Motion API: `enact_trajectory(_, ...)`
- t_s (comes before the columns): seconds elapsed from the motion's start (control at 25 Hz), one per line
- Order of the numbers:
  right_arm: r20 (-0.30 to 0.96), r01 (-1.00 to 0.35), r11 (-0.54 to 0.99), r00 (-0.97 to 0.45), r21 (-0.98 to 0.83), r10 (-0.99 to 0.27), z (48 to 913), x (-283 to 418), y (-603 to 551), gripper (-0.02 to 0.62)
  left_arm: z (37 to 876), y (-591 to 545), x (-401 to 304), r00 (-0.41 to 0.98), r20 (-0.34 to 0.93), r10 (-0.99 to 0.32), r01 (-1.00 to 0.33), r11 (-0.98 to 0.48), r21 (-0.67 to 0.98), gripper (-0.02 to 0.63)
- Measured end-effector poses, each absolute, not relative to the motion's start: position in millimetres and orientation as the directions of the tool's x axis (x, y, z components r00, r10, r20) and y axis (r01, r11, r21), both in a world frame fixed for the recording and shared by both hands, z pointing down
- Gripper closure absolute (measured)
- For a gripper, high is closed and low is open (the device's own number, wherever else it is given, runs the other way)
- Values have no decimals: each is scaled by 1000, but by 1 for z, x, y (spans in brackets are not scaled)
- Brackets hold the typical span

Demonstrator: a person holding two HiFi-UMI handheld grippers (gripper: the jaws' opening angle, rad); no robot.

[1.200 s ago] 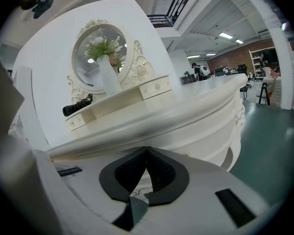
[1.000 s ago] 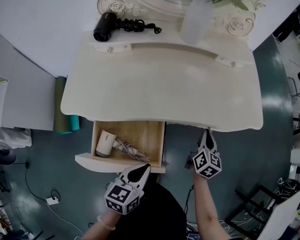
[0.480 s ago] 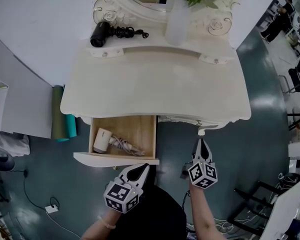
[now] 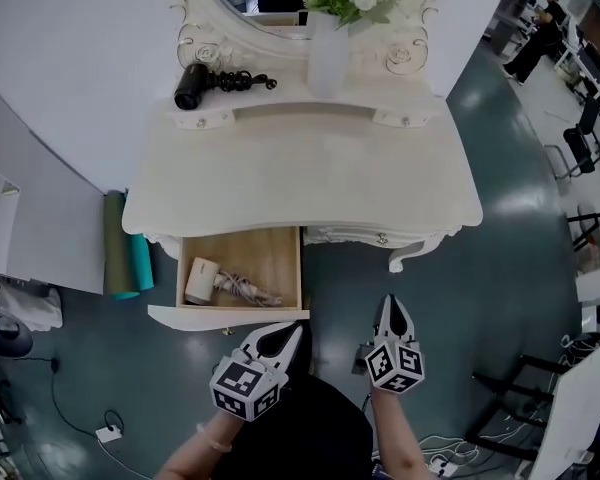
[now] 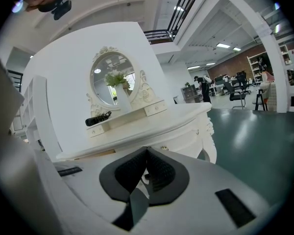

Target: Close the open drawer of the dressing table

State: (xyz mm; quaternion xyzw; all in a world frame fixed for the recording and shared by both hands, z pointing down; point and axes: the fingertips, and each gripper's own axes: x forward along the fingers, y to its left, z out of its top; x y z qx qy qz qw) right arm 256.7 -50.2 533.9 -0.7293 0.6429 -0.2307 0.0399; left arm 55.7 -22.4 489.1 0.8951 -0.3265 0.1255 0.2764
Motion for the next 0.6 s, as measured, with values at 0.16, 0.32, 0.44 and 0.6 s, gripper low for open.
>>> enact_trajectory(0.16,269,-914,-187,90,-361,-959,530,264,-40,569,488,-21,56,751,402,-523,-659,-628,413,589)
enact_trajectory(0.32,263,-911,-197,102,-363,-959,527,268,-31,569,485,-15,59,753,399,-524,-658,-624,422,589)
enact_trajectory(0.44,262,-913,-195,102,-357,-960,526,270,-26,569,484,-10,61,752,399,-525,-658,-626,417,589)
enact_trajectory(0.6,267,-914,-192,96,-357,-959,528,269,-18,569,483,-7,62,743,399,-537,-668,-622,409,588)
